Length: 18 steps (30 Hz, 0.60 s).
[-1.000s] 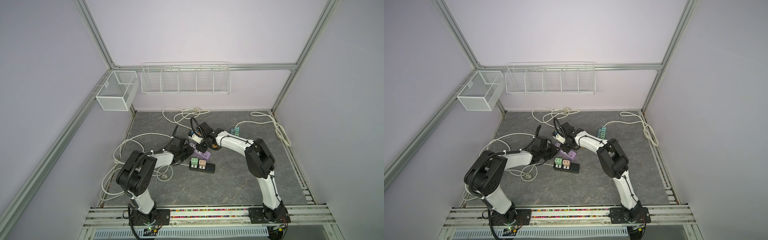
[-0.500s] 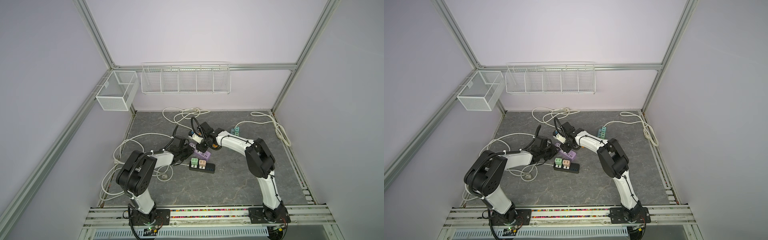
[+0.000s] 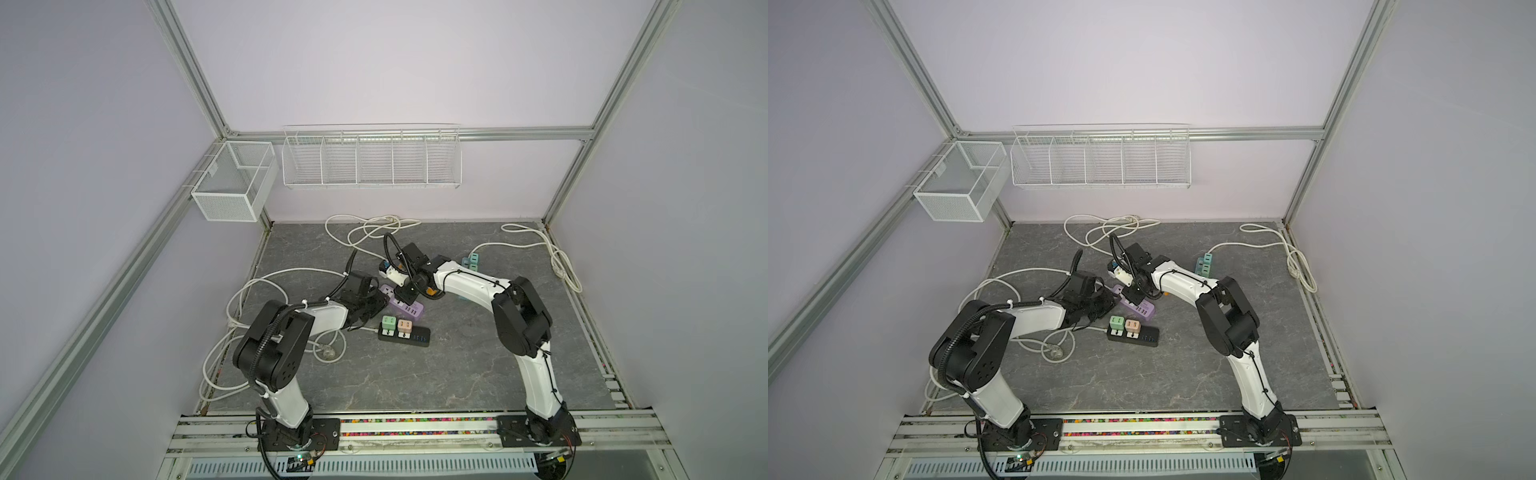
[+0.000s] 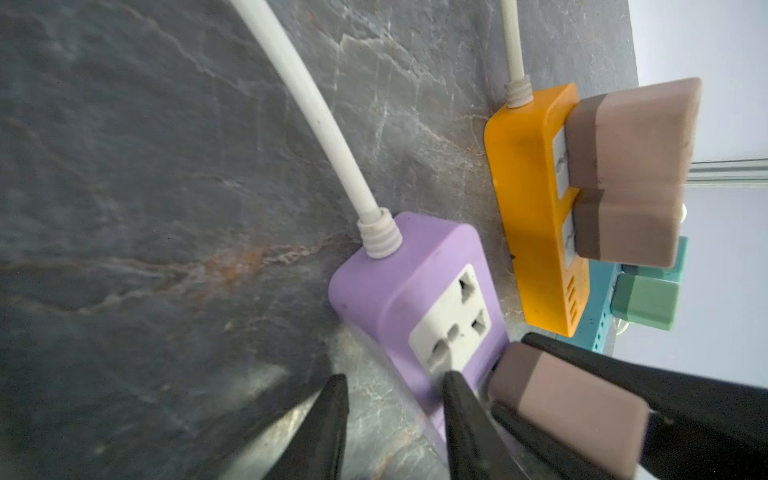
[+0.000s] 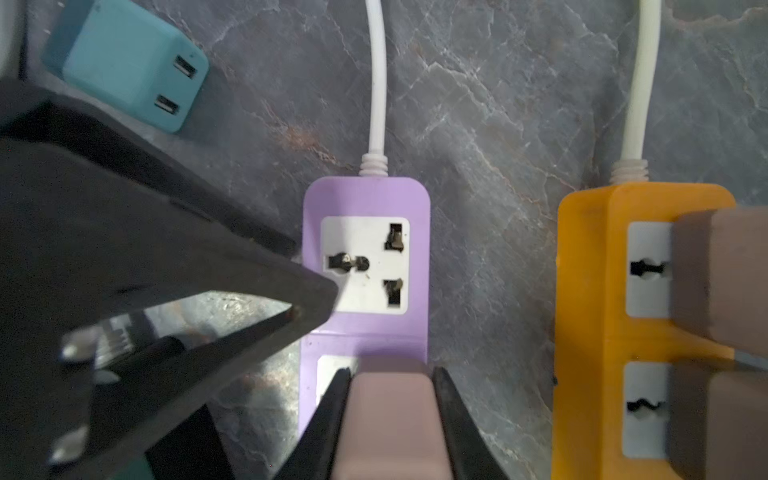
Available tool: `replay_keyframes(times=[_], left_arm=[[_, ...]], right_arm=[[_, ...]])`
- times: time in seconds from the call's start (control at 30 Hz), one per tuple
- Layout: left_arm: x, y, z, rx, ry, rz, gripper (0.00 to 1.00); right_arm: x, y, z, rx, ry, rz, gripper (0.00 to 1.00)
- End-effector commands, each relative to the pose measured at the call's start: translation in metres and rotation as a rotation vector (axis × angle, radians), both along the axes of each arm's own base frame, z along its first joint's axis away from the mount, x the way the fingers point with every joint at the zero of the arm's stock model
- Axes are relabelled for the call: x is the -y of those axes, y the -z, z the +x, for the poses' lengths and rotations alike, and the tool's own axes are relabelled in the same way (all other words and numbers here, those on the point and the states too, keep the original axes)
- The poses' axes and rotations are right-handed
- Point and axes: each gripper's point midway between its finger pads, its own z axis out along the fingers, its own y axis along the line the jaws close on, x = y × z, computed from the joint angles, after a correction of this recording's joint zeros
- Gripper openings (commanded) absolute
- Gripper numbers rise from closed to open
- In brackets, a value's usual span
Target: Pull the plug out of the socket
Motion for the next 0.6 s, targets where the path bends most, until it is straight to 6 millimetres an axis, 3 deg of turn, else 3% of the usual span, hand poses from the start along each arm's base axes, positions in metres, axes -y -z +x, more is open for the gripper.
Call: replay_keyframes(times=[0.0,0.33,0.47,0.57], left_arm=[[-0.021,0.050,-0.045,-0.214,-0.013,0.095,0.39],[0.007,0.015,-0.015,-0.102,0.000,-0.056,0.41],[0.012,0.014,-0.015,-0.098,0.027,-0.071,0.41],[0.005,0.028,-0.023,-0.134,0.019,-0.038,0.41]], right_arm=[[-0.011,-0.050,0.008,0.052,-0.011,0.127,0.17],[-0.014,-0.034,0.001,-0.007,-0.004,0.138,0.15],[-0.013,-0.027,-0.001,-0.021,-0.008,0.133,0.13],[-0.012,-0.027,-0.002,-0.020,-0.008,0.126,0.13]])
